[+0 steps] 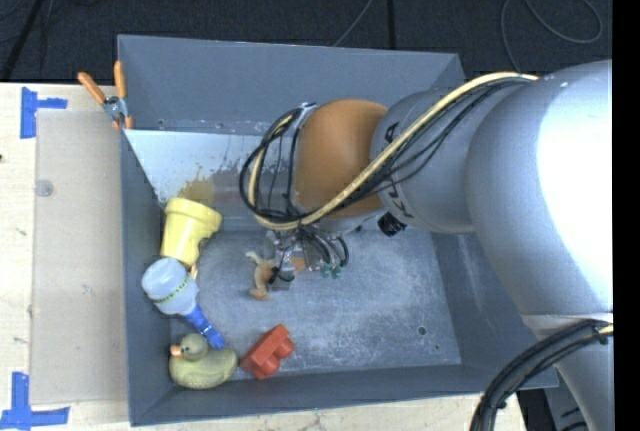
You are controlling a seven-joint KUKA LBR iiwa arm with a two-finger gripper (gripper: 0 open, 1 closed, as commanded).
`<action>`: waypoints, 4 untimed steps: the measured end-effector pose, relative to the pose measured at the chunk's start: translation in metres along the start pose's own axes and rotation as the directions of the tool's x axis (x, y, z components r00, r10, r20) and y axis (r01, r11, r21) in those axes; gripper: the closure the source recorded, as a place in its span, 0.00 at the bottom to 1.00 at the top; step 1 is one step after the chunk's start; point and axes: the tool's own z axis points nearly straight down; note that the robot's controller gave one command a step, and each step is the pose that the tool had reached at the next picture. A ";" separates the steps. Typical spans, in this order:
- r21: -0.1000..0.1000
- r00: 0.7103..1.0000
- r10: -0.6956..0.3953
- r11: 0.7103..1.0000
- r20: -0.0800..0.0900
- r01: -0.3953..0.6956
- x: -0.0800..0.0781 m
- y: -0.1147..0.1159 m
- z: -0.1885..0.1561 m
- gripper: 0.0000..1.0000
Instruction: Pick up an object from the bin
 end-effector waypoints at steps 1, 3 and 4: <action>0.000 1.000 0.001 1.000 0.000 -0.001 0.000 0.000 0.000 1.00; 0.000 0.999 0.032 0.999 0.000 -0.032 -0.010 -0.001 -0.056 1.00; 0.000 1.000 0.031 1.000 0.000 -0.031 -0.016 -0.002 -0.153 1.00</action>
Offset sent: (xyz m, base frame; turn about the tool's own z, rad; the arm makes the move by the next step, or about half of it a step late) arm 0.0085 -0.0001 0.0568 0.0318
